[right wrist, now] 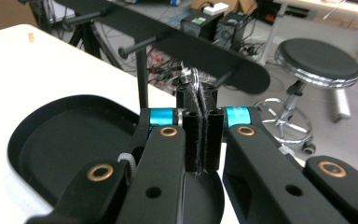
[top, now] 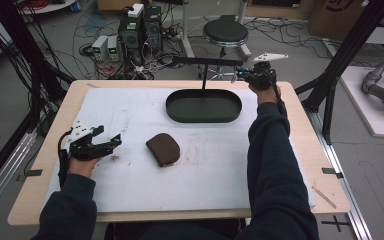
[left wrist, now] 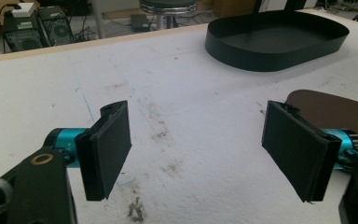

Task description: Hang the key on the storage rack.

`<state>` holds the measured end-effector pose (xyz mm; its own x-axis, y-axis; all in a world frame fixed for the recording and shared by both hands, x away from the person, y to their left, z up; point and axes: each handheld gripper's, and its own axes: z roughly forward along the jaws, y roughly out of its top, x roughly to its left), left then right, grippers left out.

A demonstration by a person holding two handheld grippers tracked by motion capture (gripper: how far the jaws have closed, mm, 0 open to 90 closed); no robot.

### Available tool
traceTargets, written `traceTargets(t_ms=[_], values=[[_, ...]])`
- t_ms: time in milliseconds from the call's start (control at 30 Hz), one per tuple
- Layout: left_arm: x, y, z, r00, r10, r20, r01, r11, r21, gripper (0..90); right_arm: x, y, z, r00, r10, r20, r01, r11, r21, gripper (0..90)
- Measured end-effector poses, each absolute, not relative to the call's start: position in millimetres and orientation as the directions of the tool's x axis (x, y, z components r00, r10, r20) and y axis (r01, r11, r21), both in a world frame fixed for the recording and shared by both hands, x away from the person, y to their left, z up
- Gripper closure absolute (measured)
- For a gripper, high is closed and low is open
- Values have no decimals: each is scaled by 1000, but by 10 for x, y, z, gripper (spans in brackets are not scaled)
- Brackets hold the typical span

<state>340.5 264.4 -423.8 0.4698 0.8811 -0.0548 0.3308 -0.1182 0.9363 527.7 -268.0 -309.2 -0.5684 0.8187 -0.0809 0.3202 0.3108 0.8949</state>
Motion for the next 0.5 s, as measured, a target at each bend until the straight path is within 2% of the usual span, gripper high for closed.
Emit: traceTargets(t_ms=[433,500], values=[[3394,2662,-4243,464,884,-52,334,-121,935,237,5388,-2745,-3199,-535,845,-20,346,241,907,891],[3394,2657,-4245,465,884,-52,334,-120,935,237,5403,-2726,-3214,-509,859,-54,345,261,901,874]])
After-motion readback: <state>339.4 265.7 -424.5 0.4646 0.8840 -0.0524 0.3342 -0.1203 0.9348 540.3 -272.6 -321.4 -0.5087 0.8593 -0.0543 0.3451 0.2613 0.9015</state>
